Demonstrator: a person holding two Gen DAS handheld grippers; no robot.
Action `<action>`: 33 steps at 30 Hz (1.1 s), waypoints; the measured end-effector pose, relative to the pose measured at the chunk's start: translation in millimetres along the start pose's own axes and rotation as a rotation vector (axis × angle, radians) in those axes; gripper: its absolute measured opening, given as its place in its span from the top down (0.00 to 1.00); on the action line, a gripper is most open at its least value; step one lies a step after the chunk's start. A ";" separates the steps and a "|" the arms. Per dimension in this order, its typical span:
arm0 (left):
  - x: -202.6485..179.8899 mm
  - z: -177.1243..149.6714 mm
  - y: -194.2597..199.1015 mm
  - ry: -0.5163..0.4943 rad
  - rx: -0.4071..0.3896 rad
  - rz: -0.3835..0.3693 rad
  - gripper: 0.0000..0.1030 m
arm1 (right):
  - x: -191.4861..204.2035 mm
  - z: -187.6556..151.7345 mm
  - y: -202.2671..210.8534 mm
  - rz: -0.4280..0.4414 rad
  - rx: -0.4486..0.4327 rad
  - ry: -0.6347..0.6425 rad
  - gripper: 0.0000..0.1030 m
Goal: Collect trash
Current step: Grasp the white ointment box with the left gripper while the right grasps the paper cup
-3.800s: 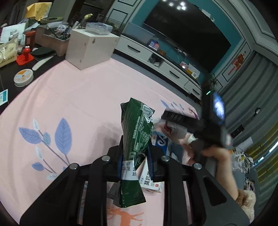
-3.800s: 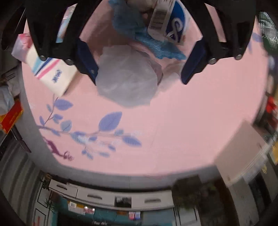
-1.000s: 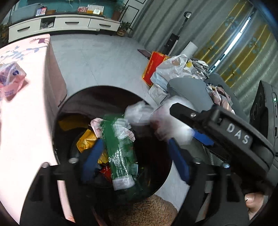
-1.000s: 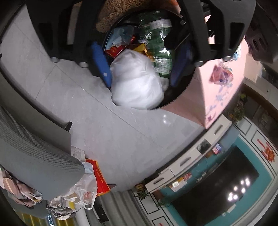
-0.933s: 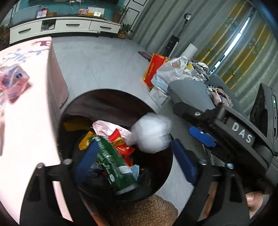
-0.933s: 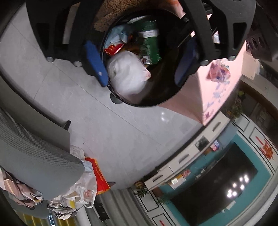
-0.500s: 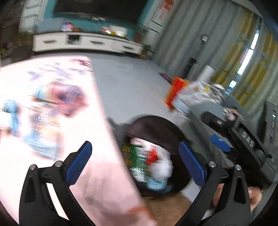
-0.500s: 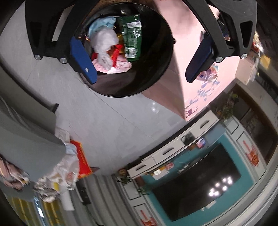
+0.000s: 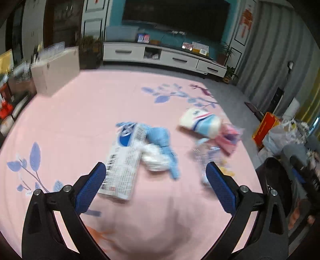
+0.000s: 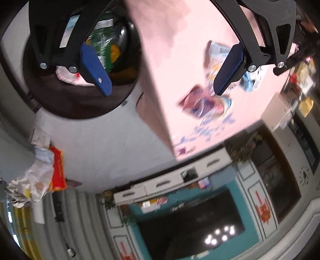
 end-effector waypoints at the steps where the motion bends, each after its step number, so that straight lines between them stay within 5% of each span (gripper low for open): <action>1: 9.7 -0.3 -3.8 0.019 0.003 -0.010 0.03 | 4.8 -3.6 -6.7 0.015 0.021 0.002 0.03; 5: 47.2 -2.9 -28.4 0.089 0.070 0.003 0.05 | 32.8 -12.3 -26.5 0.030 0.105 0.099 0.03; 9: 45.5 -2.4 -37.6 0.074 0.091 -0.041 0.06 | 76.5 -3.5 -43.5 0.031 0.194 0.276 0.03; 15: 45.8 -8.6 -61.6 0.084 0.162 -0.063 0.28 | 149.2 17.3 -101.4 -0.026 0.338 0.596 0.03; 21: 49.4 -10.0 -64.1 0.108 0.165 -0.078 0.46 | 179.4 18.5 -166.2 -0.121 0.504 0.770 0.03; 27: 48.5 -10.0 -65.9 0.127 0.174 -0.090 0.60 | 154.3 9.7 -212.4 -0.209 0.658 0.742 0.03; 33: 52.5 -3.3 -53.8 0.171 0.141 -0.103 0.60 | 146.3 1.3 -227.5 -0.140 0.676 0.685 0.11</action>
Point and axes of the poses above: each gripper's, at about its wrist camera, not at the fingertips, and y roughly against the way its jaws point, x to its left, z to its top, the point moved 8 cm from there along -y, roughly the way its jaws point, and after that the axes turned 3 degrees about z, right-handed, at the moved point
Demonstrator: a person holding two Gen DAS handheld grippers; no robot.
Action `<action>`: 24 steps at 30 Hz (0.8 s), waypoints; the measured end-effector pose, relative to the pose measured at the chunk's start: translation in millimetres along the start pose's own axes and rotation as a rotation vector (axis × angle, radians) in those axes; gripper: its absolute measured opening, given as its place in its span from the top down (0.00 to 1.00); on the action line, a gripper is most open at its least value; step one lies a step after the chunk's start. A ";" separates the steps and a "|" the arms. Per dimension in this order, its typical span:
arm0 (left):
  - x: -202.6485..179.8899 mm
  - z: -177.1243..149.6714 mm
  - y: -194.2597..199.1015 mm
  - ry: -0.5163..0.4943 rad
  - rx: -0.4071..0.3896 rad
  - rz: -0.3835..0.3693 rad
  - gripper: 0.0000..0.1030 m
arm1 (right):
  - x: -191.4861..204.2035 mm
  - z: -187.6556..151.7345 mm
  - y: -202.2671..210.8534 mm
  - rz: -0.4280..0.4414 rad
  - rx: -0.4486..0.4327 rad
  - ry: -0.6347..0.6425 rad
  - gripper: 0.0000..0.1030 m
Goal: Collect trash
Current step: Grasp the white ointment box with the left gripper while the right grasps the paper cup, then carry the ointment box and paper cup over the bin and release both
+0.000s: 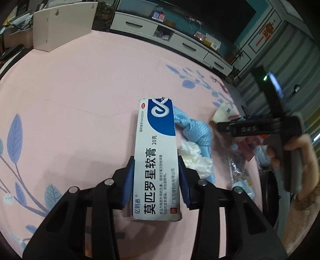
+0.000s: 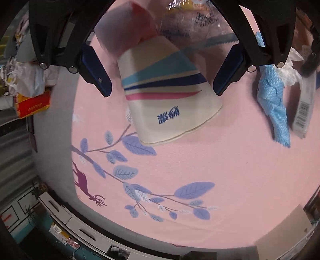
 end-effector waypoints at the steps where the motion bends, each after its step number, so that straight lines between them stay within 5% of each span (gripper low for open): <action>1: 1.2 0.7 2.6 0.001 -0.008 -0.003 0.60 | 0.5 -1.1 -2.1 0.010 0.003 -0.003 0.19; 3: 2.5 3.8 9.6 0.003 -0.031 0.002 0.60 | 2.8 -2.4 -2.3 0.019 -0.015 0.007 0.27; 11: 9.2 10.1 23.9 0.019 -0.078 0.025 0.60 | 15.1 -9.1 15.9 0.021 -0.091 -0.004 0.28; 17: 9.6 12.7 35.9 0.014 -0.109 0.035 0.60 | 26.5 -15.6 74.1 0.104 -0.242 -0.067 0.28; 24: 2.4 9.7 47.5 -0.005 -0.141 0.042 0.60 | 37.2 -80.2 151.7 0.237 -0.487 -0.204 0.28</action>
Point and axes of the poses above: each gripper's, at about its wrist camera, not at the fingertips, and y roughly against the way its jaws point, x to its left, z to its top, the point moved 8 cm from there along -y, roughly the way its jaws point, and after that the axes turned 3 degrees about z, right-handed, at the moved point
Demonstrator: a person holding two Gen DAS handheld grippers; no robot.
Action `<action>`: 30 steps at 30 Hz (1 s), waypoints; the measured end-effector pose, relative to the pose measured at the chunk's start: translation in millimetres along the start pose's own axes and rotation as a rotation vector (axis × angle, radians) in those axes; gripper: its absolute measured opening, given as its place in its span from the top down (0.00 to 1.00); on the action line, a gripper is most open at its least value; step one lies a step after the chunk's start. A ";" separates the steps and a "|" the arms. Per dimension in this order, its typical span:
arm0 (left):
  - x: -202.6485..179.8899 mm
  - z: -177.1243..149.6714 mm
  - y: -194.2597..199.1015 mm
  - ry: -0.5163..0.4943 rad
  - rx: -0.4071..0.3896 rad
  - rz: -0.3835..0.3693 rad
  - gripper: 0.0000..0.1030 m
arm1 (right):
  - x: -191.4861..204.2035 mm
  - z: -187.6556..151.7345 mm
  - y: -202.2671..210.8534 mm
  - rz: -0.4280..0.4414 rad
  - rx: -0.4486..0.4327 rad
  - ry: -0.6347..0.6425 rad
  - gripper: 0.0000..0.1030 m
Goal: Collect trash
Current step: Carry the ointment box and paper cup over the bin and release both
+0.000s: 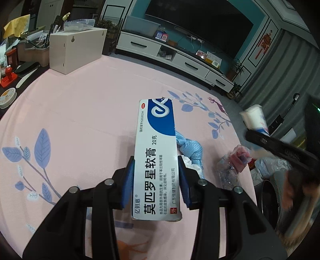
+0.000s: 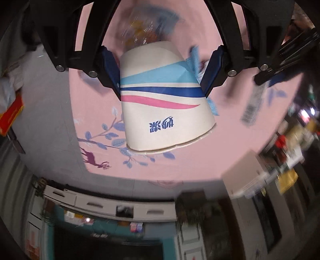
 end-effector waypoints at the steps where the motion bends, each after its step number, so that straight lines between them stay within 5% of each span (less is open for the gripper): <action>1: -1.2 -0.4 1.2 -0.004 -0.003 0.000 0.60 | -0.4 -10.6 9.2 0.013 -0.017 -0.032 0.28; 8: -24.9 -27.1 8.8 -0.080 0.006 -0.011 0.60 | -25.9 -78.3 52.1 -0.007 -0.080 -0.202 0.28; 19: -104.9 -50.3 64.9 -0.165 -0.098 -0.076 0.60 | -70.5 -78.8 119.8 -0.035 -0.245 -0.252 0.28; 30: -217.3 -82.5 100.6 -0.290 -0.162 -0.193 0.59 | -119.0 -90.5 199.2 -0.184 -0.415 -0.291 0.28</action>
Point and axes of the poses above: each gripper's, at about its wrist camera, not at the fingertips, and y roughly against the way its jaws point, x to its left, z to its top, the point moved 8 cm from there along -y, roughly the way its jaws point, and after that the axes turned 3 degrees about z, right-handed, at the moved point
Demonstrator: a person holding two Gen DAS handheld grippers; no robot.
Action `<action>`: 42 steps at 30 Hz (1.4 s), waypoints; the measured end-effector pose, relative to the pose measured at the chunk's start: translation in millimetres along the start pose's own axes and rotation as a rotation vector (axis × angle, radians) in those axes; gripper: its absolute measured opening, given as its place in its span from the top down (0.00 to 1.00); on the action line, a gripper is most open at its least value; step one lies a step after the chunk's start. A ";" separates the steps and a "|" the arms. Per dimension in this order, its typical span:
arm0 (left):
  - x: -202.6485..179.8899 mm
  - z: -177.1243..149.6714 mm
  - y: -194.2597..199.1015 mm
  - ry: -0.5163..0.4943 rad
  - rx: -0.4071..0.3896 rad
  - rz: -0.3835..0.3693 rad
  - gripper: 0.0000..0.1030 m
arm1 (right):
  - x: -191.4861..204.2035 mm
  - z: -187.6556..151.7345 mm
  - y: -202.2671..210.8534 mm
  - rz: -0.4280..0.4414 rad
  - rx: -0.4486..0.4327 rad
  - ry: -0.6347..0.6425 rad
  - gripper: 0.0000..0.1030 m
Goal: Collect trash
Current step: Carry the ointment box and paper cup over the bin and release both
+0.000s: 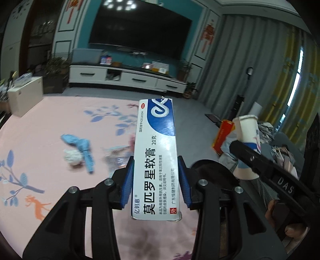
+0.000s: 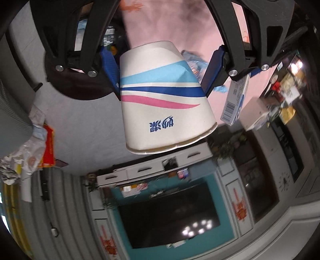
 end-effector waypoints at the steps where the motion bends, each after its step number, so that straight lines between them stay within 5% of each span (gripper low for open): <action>1: -11.4 -2.5 -2.1 -0.012 0.000 -0.003 0.59 | -7.6 3.0 4.9 -0.022 -0.018 -0.001 0.28; 13: -113.8 -31.3 -49.3 -0.130 0.107 -0.144 0.59 | -99.3 5.1 36.5 -0.144 -0.087 -0.177 0.28; 28: -181.0 -75.9 -126.6 -0.134 0.306 -0.266 0.59 | -185.9 -35.4 -4.2 -0.225 0.085 -0.375 0.27; 42: -196.4 -107.5 -165.9 -0.120 0.440 -0.305 0.56 | -200.6 -55.8 -32.8 -0.213 0.199 -0.423 0.27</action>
Point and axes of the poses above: each gripper's, at about its wrist camera, not at the fingertips, and y roughly against the way its jaws point, x to its left, z to its top, the point moved 8 cm from there along -y, roughly the way its jaws point, and after that the axes turned 3 degrees about z, right-handed, at the moved point
